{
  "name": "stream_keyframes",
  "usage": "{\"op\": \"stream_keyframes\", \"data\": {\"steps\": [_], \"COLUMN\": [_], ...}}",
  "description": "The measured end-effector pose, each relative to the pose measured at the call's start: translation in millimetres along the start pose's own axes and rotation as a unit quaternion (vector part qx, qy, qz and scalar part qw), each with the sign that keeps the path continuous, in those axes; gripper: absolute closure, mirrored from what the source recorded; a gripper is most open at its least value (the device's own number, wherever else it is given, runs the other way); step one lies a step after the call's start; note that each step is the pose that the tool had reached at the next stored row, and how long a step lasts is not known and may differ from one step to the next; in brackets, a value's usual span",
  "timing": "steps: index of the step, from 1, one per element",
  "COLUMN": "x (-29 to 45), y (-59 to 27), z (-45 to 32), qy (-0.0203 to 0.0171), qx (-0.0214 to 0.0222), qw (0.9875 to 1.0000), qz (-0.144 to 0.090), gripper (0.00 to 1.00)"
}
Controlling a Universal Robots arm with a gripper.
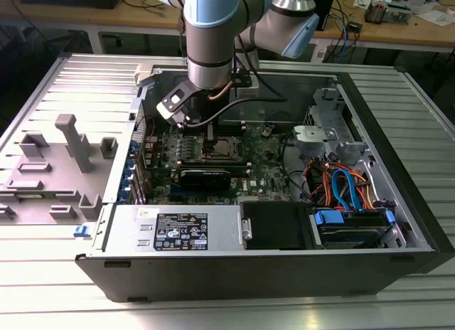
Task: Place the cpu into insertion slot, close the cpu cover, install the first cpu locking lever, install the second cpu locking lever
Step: 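Close the cpu cover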
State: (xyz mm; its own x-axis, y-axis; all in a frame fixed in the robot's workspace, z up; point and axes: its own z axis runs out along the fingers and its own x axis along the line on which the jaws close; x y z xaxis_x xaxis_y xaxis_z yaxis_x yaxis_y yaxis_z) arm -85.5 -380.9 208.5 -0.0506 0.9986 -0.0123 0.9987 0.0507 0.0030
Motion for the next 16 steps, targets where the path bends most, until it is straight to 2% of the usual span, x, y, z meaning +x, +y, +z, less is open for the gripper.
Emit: {"op": "stream_keyframes", "data": {"steps": [6,8,11,16], "x": [-0.1,-0.3,-0.8,-1.2], "y": [0.5,3.8,13.2,19.6], "z": [-4.4,-4.5,-4.4,-4.4], "qy": [-0.0001,-0.0001,-0.0001,-0.0002], "qx": [0.0000,0.0000,0.0001,0.0001], "qw": [1.0000,1.0000,1.0000,1.0000], "qz": [0.000,0.000,0.000,0.000], "gripper": [0.89,0.89,0.89,0.89]}}
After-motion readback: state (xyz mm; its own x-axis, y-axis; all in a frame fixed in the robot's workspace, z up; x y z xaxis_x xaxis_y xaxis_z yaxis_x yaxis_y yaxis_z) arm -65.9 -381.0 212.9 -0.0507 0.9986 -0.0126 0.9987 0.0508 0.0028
